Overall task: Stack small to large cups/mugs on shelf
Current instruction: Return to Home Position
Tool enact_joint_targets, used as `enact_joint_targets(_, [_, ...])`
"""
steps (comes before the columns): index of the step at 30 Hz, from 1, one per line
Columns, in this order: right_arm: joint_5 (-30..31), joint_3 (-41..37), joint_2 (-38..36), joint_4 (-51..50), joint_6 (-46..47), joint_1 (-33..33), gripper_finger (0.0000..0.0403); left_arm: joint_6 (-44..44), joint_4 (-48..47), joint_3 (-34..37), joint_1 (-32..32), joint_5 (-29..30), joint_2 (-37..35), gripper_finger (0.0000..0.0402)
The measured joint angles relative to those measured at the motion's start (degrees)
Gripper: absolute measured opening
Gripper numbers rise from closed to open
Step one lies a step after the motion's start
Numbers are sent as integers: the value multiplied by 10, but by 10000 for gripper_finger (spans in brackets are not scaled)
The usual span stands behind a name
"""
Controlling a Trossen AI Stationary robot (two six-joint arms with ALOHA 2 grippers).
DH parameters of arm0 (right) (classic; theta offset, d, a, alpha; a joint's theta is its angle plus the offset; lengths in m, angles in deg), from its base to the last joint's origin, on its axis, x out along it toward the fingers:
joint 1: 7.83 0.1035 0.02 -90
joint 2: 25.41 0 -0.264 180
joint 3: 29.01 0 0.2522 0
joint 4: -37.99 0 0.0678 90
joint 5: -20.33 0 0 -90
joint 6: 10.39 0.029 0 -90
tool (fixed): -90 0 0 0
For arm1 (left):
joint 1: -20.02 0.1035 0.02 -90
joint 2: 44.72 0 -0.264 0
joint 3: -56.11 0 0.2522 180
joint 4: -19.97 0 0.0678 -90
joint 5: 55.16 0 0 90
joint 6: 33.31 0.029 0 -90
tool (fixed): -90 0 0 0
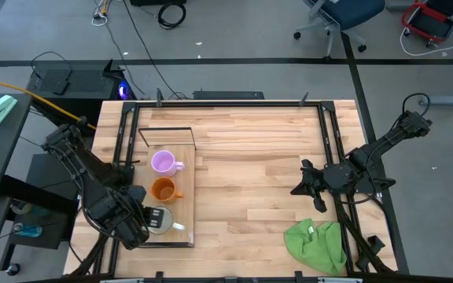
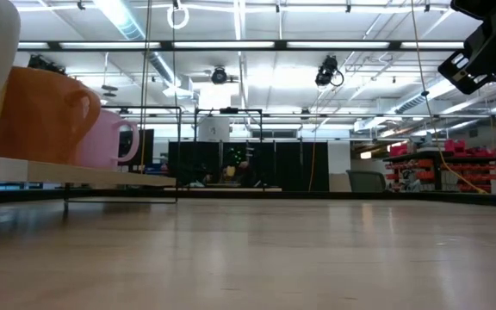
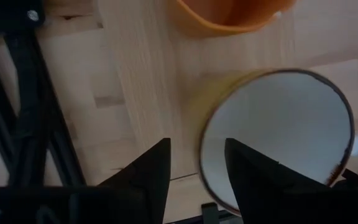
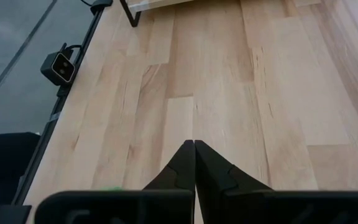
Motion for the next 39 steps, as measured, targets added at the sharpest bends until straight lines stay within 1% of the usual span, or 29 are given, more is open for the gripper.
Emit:
enact_joint_targets(10, [0, 0, 0, 0, -1, 0, 7, -1, -41, 0, 0, 0, -43, 149])
enact_joint_targets(16, [0, 0, 0, 0, -6, 0, 7, 17, -114, 0, 0, 14, -54, 137])
enact_joint_targets(18, [0, 0, 0, 0, -6, 0, 7, 40, -129, 1, 0, 16, -56, 134])
enact_joint_targets(21, [0, 0, 0, 1, -4, 0, 7, 96, -125, 5, 0, 55, -65, 128])
enact_joint_targets(25, [1, 0, 0, 1, -6, -1, 7, 160, -125, 5, 0, 128, -68, 119])
enact_joint_targets(29, [52, 0, 0, 16, 2, -1, 7, 254, -125, 5, 0, 226, -68, 108])
enact_joint_targets(31, [82, 0, 0, 27, 11, -1, 7, 290, -125, 5, 0, 264, -68, 104])
enact_joint_targets(34, [108, 0, 0, 44, 17, -1, 7, 316, -125, 5, 0, 283, -68, 99])
enact_joint_targets(36, [120, 0, 0, 53, 27, -1, 7, 328, -123, 5, -1, 283, -68, 96])
enact_joint_targets(39, [137, 0, 0, 58, 51, -1, 7, 349, -82, 5, -6, 283, -68, 96])
